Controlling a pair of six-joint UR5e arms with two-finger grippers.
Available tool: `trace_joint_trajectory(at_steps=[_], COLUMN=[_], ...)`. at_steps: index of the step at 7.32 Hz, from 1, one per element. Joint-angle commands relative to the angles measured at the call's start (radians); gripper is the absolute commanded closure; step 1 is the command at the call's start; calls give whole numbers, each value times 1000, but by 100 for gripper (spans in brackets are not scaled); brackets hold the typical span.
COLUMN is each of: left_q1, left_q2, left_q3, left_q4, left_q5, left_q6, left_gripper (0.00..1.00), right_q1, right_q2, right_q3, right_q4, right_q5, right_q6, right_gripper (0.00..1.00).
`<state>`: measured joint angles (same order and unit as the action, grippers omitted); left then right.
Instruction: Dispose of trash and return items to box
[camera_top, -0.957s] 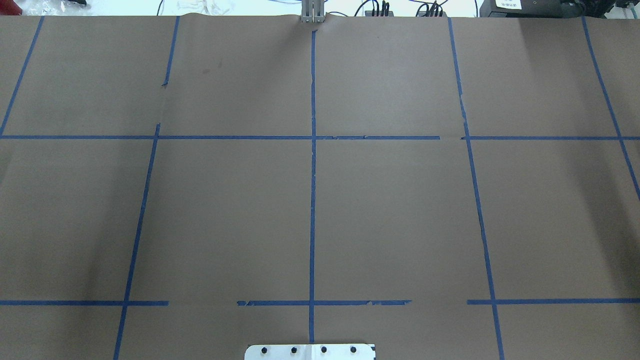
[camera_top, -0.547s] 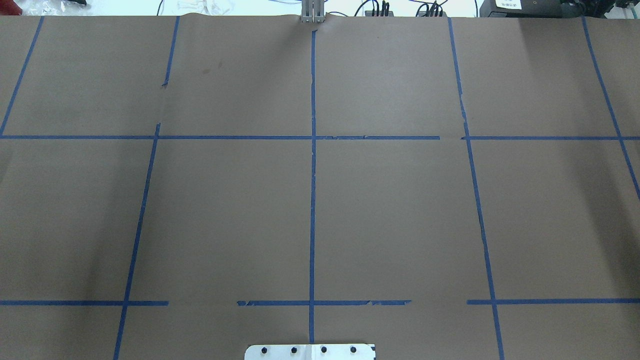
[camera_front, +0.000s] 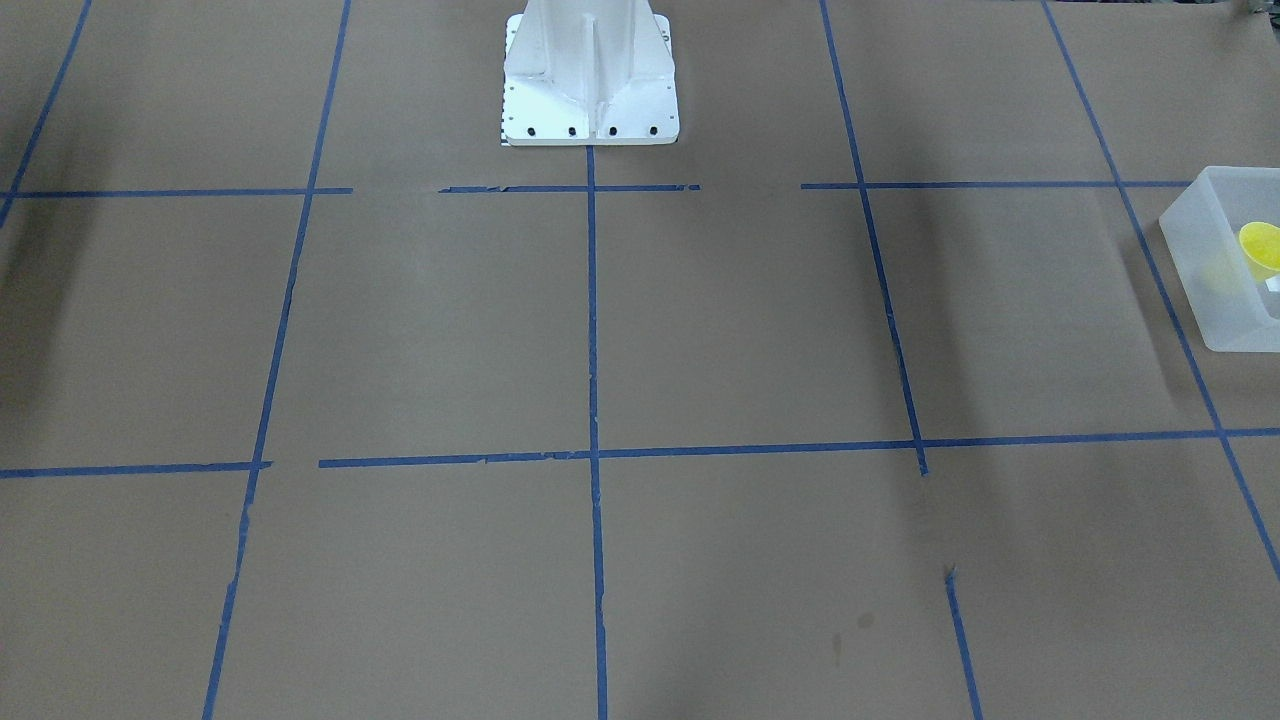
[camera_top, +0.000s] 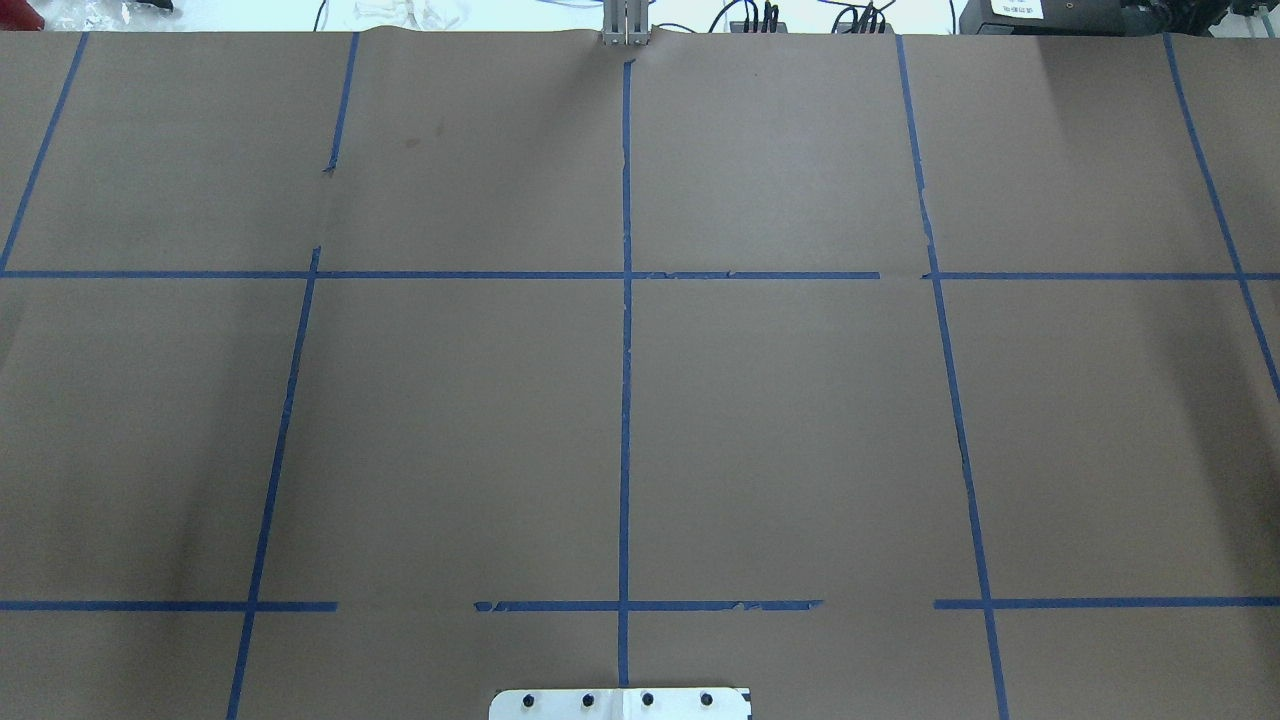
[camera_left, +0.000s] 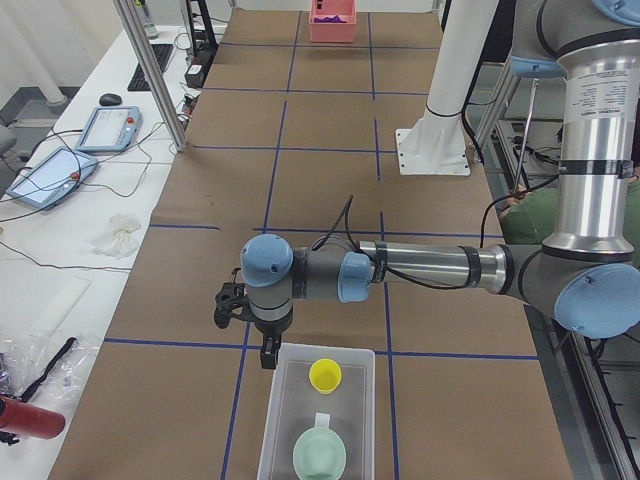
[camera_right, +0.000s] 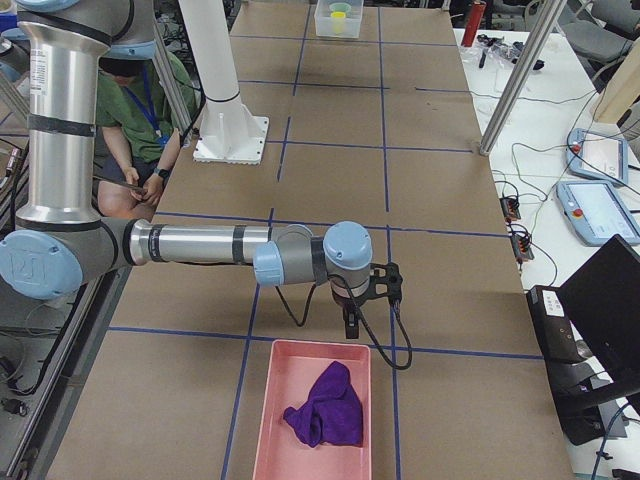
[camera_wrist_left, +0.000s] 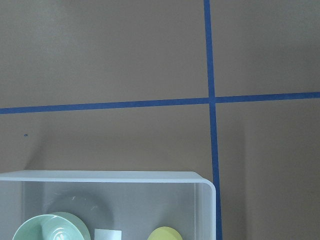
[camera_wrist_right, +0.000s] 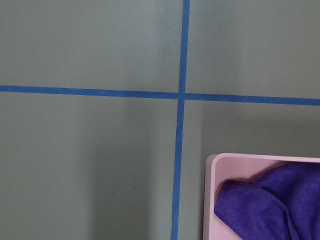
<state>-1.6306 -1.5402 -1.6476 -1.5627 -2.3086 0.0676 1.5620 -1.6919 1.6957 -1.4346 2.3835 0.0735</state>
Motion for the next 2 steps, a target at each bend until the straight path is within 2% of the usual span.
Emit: trace_joint_trajectory(at_steps=[1, 2], left_q1=[0, 0], left_q2=[0, 0], left_q3=[2, 2], left_q4=[0, 0], left_q5=[0, 0], left_q6=[0, 0], left_gripper=[0, 0], right_q1=[16, 20], right_q2=[2, 0], right_q3=[-2, -2], right_q4=[0, -1], right_q5=[8, 10], right_q6=[0, 0], right_gripper=[0, 0])
